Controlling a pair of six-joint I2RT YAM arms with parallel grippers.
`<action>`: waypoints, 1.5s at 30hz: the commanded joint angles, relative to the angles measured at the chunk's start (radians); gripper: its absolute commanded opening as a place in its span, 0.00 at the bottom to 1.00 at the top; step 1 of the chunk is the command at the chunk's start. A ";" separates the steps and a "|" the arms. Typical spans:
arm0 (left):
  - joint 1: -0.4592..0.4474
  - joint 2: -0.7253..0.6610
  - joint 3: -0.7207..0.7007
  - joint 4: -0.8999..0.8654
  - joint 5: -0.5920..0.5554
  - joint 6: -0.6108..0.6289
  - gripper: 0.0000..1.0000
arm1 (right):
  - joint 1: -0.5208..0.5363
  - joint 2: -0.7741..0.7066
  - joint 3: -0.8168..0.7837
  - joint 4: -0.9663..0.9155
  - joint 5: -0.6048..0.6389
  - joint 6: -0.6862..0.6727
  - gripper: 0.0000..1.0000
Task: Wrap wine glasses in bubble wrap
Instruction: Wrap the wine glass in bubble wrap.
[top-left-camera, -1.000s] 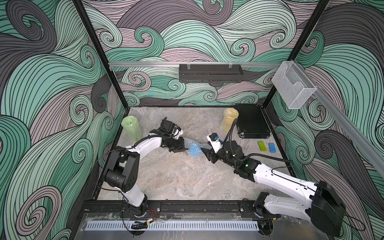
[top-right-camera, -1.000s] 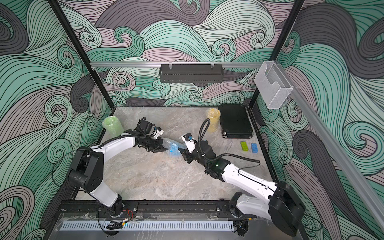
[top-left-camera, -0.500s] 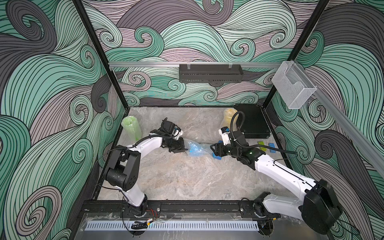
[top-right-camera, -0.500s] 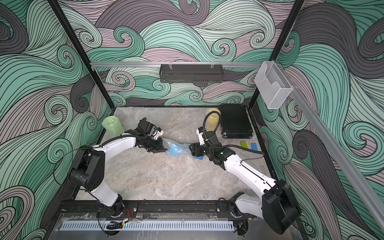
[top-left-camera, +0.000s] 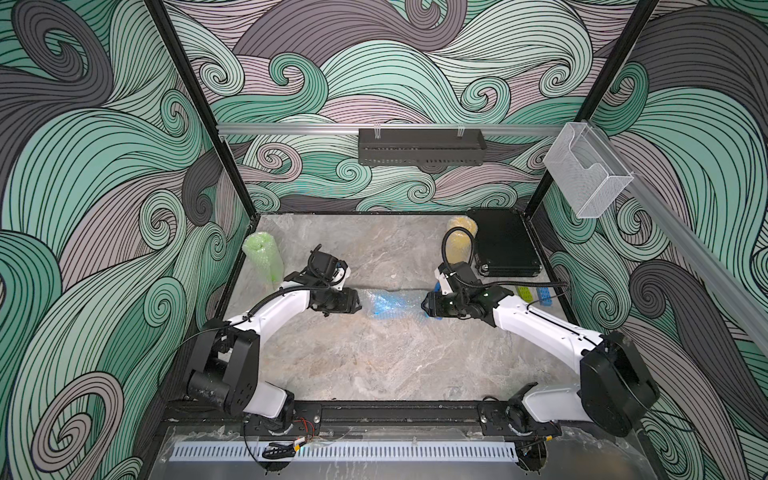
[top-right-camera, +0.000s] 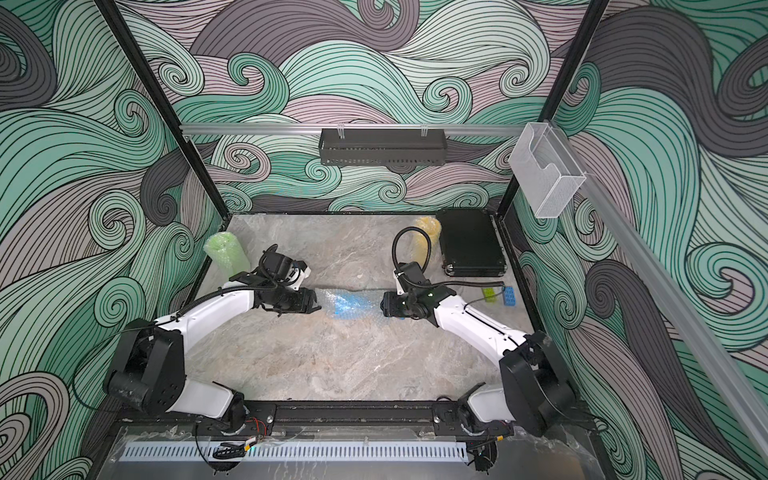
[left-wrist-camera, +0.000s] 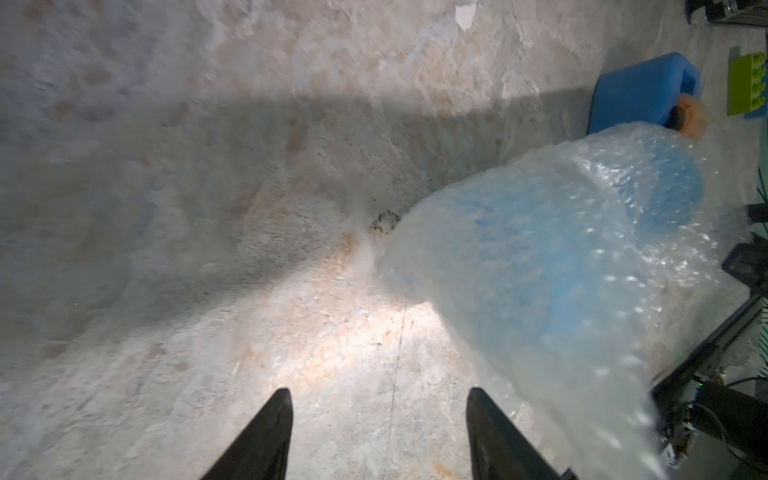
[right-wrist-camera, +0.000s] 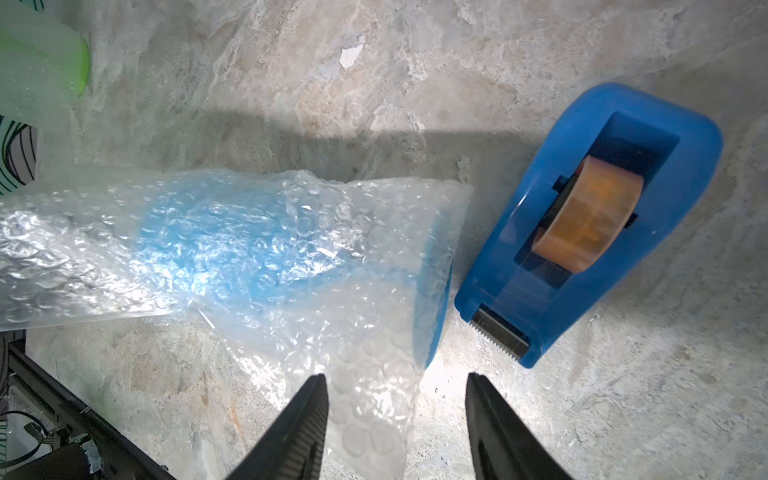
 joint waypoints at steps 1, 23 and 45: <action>0.023 -0.049 0.002 -0.029 -0.046 0.069 0.66 | 0.004 0.018 0.035 -0.055 0.024 0.012 0.57; 0.058 0.014 0.185 -0.112 0.033 0.120 0.61 | 0.041 0.239 0.168 -0.132 0.141 -0.008 0.30; 0.150 -0.192 0.352 -0.181 0.114 0.131 0.69 | -0.081 0.126 0.097 0.143 -0.297 0.007 0.00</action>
